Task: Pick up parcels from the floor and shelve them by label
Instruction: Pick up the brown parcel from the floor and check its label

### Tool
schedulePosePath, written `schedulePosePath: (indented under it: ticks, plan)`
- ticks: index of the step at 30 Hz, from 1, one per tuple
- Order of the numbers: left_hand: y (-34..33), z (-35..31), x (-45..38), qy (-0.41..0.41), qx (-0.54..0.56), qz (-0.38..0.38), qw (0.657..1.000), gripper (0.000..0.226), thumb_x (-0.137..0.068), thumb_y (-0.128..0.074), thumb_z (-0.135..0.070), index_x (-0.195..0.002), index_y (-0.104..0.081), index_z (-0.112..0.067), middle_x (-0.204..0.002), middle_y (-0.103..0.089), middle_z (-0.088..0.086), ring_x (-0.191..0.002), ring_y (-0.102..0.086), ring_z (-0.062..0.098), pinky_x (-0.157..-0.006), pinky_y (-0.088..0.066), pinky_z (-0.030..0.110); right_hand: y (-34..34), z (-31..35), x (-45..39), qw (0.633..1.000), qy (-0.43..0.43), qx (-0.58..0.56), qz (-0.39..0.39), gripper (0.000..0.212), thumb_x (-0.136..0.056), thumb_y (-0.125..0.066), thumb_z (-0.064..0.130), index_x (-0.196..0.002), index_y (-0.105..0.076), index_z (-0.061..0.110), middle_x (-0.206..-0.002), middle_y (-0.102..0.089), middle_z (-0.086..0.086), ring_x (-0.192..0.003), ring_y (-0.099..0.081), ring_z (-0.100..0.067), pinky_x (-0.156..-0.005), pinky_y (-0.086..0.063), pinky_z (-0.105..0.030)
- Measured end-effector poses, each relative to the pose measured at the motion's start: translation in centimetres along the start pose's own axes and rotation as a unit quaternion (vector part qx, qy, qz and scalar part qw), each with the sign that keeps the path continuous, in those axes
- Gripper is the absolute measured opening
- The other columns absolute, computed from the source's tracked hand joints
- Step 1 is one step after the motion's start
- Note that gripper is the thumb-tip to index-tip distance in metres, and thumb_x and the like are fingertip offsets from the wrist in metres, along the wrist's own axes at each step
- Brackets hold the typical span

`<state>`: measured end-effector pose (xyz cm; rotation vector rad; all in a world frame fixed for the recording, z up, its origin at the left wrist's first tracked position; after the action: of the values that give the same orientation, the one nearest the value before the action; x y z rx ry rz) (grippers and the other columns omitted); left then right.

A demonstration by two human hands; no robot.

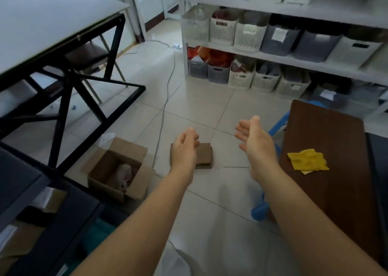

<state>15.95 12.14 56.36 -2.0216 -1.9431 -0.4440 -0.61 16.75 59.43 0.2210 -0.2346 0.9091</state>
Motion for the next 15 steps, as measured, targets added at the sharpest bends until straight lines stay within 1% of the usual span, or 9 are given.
schedulePosePath:
  ticks: [2,4,7,10,12,14,15]
  plan:
    - [1.4,0.2,-3.0,0.008,0.002,-0.005,1.0,0.02,-0.101,-0.048,-0.038,-0.086,-0.06,-0.034,-0.106,-0.067,-0.011,-0.115,-0.064,0.016,-0.099,-0.046,0.037,-2.6,-0.8,-1.9,1.0,-0.017,0.011,0.009,0.05,-0.101,-0.026,0.047,-0.121,-0.059,0.015,-0.117,-0.063,0.002,-0.105,-0.06,-0.012,-0.104,-0.041,-0.042]
    - [2.7,0.5,-6.1,0.022,0.003,-0.013,1.0,0.021,-0.101,-0.047,-0.038,-0.085,-0.06,-0.034,-0.111,-0.067,-0.009,-0.114,-0.063,0.015,-0.102,-0.044,0.038,-5.1,-1.6,-3.8,0.999,-0.033,0.012,0.009,0.05,-0.1,-0.026,0.047,-0.121,-0.059,0.016,-0.118,-0.063,0.002,-0.105,-0.06,-0.012,-0.104,-0.042,-0.041]
    - [4.5,1.6,-11.6,0.052,0.0,-0.024,0.998,0.02,-0.101,-0.046,-0.039,-0.087,-0.059,-0.033,-0.106,-0.065,-0.011,-0.117,-0.061,0.018,-0.11,-0.043,0.043,-9.5,-3.8,-7.4,0.998,-0.061,0.02,0.016,0.051,-0.1,-0.027,0.047,-0.123,-0.059,0.014,-0.119,-0.063,0.002,-0.107,-0.059,-0.012,-0.104,-0.042,-0.041]
    - [5.5,3.8,-16.1,0.075,-0.009,-0.027,0.997,0.021,-0.103,-0.045,-0.039,-0.087,-0.058,-0.032,-0.102,-0.063,-0.011,-0.117,-0.06,0.019,-0.11,-0.043,0.042,-12.4,-6.7,-10.4,0.996,-0.083,0.022,0.02,0.053,-0.1,-0.028,0.046,-0.128,-0.057,0.012,-0.123,-0.062,0.0,-0.108,-0.059,-0.012,-0.104,-0.041,-0.039]
    - [5.7,6.1,-19.2,0.088,-0.02,-0.029,0.996,0.019,-0.103,-0.045,-0.04,-0.091,-0.058,-0.031,-0.101,-0.062,-0.011,-0.114,-0.059,0.018,-0.105,-0.046,0.039,-13.7,-9.4,-13.0,0.995,-0.097,0.028,0.017,0.051,-0.1,-0.029,0.046,-0.127,-0.056,0.012,-0.119,-0.061,0.002,-0.102,-0.059,-0.01,-0.098,-0.043,-0.034]
    - [5.9,9.3,-22.4,0.1,-0.036,-0.037,0.994,0.016,-0.101,-0.048,-0.037,-0.094,-0.061,-0.031,-0.099,-0.061,-0.009,-0.106,-0.059,0.015,-0.089,-0.049,0.03,-14.8,-12.8,-16.1,0.993,-0.109,0.042,0.017,0.047,-0.099,-0.03,0.046,-0.123,-0.057,0.016,-0.113,-0.06,0.005,-0.096,-0.058,-0.009,-0.091,-0.043,-0.031]
    - [5.9,11.0,-23.7,0.106,-0.042,-0.039,0.993,0.018,-0.1,-0.049,-0.035,-0.103,-0.065,-0.028,-0.102,-0.063,-0.006,-0.104,-0.06,0.015,-0.085,-0.049,0.028,-15.2,-14.7,-17.5,0.992,-0.114,0.051,0.012,0.046,-0.099,-0.03,0.046,-0.122,-0.057,0.017,-0.109,-0.059,0.007,-0.095,-0.058,-0.008,-0.09,-0.044,-0.032]
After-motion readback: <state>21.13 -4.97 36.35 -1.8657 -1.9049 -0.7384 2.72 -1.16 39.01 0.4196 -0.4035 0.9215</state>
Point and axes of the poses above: each hand's wrist, its own x-axis away from the middle knuckle, its own y-axis out of the back of the hand, z = x × y, the point moved 5 cm from there along -x, towards the middle knuckle
